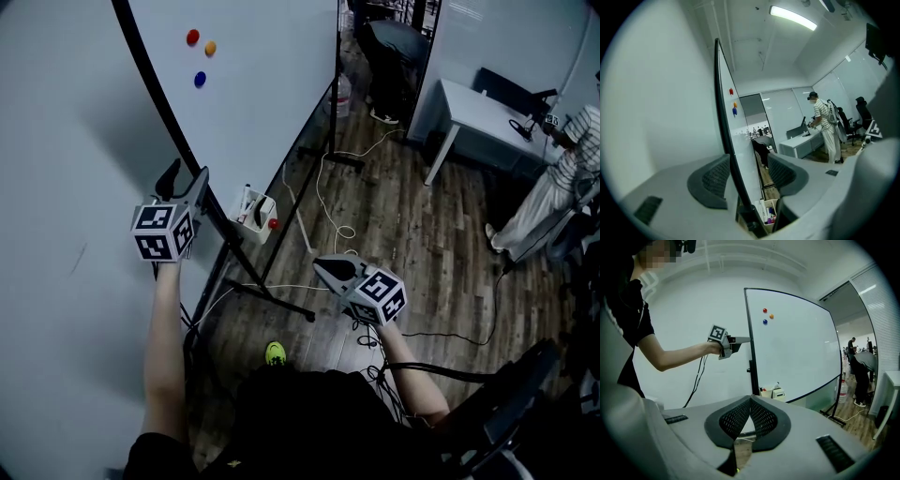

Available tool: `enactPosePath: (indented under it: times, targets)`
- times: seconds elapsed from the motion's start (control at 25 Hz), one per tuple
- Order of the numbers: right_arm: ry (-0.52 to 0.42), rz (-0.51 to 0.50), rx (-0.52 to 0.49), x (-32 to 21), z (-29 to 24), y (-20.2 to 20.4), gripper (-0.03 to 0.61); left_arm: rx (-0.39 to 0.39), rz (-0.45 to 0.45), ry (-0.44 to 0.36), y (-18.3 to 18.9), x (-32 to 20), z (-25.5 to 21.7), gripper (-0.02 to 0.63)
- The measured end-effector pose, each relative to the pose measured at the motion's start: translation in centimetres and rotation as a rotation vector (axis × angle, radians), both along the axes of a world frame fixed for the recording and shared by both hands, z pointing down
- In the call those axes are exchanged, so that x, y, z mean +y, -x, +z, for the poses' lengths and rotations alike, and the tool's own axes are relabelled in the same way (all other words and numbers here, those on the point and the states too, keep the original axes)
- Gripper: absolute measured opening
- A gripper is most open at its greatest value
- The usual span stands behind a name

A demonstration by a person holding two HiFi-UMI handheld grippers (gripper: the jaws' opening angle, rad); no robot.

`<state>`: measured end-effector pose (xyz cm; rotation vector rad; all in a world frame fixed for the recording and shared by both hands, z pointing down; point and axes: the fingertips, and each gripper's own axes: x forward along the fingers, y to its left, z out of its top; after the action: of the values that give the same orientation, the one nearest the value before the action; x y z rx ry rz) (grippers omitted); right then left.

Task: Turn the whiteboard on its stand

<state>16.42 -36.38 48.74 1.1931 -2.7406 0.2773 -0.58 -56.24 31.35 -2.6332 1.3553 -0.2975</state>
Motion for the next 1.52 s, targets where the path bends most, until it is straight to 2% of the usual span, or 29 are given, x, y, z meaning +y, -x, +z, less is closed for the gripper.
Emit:
enactPosePath:
  times: [0.12,0.32,0.4,0.52,0.76,1.08,1.32,1.52]
  targets:
    - [-0.006,-0.029,-0.005,0.4,-0.4,0.3,0.02,-0.004,0.0,-0.038,-0.1,1.9,-0.6,0.24]
    - [-0.035,-0.058,-0.029,0.3,-1.7,1.1,0.02,-0.008,0.066,-0.091,-0.9,6.3,-1.2,0.09]
    - [-0.053,-0.078,-0.031,0.3,-2.3,1.6,0.02,-0.012,0.104,-0.095,-1.4,8.4,-0.9,0.077]
    - [-0.065,-0.105,-0.042,0.5,-2.4,2.7,0.02,0.022,0.159,-0.083,-1.7,11.3,0.4,0.051]
    - [-0.037,-0.141,-0.083,2.3,-1.3,4.5,0.02,0.107,0.245,0.01,-2.4,16.2,3.9,0.048]
    - [0.005,-0.174,-0.107,4.5,-0.1,5.5,0.02,0.116,0.253,0.096,-2.9,20.1,7.3,0.048]
    - [0.013,-0.168,-0.132,5.5,-0.1,5.9,0.02,0.136,0.241,0.108,-2.3,21.3,7.2,0.048]
    - [0.018,-0.168,-0.11,6.8,0.1,6.9,0.02,0.165,0.258,0.12,-1.7,22.7,7.7,0.048]
